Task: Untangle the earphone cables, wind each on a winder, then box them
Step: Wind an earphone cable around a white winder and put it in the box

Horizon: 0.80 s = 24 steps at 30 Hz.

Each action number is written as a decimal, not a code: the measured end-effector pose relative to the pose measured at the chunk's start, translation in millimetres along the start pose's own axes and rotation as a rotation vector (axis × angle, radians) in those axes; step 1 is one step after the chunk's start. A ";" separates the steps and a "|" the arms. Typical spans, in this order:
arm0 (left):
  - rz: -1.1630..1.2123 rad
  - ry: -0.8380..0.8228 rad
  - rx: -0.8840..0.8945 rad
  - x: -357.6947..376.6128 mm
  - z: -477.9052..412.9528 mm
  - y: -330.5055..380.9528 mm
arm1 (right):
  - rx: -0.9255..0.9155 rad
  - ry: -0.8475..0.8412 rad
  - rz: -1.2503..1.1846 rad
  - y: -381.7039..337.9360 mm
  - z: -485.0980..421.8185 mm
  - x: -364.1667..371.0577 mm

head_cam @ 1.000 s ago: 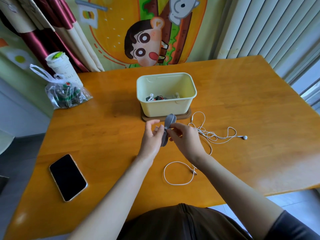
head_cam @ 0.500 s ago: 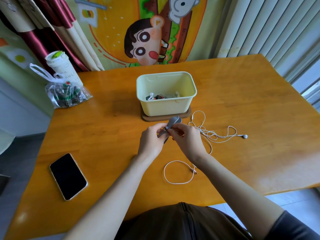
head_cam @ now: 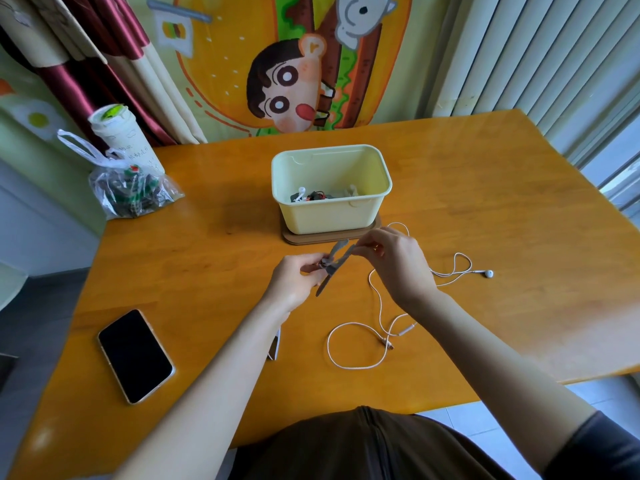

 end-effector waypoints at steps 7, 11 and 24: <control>0.096 -0.141 0.003 7.2 3.6 4.8 | 0.050 0.038 -0.053 10.7 -4.4 -3.3; 0.328 -0.316 -0.047 19.3 9.5 10.7 | 0.207 0.005 -0.174 29.8 -0.8 7.3; 0.802 -0.087 -0.294 3.6 -2.7 -13.4 | 0.493 0.028 -0.634 23.0 27.3 57.1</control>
Point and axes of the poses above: each hand's wrist, its own z-axis away from the middle knuckle, its own x-axis out of the palm, y = z × x, the point moved 8 cm from there along -z, towards the middle knuckle, and after that the axes turned 15 degrees about -x, right-handed, at the moved point
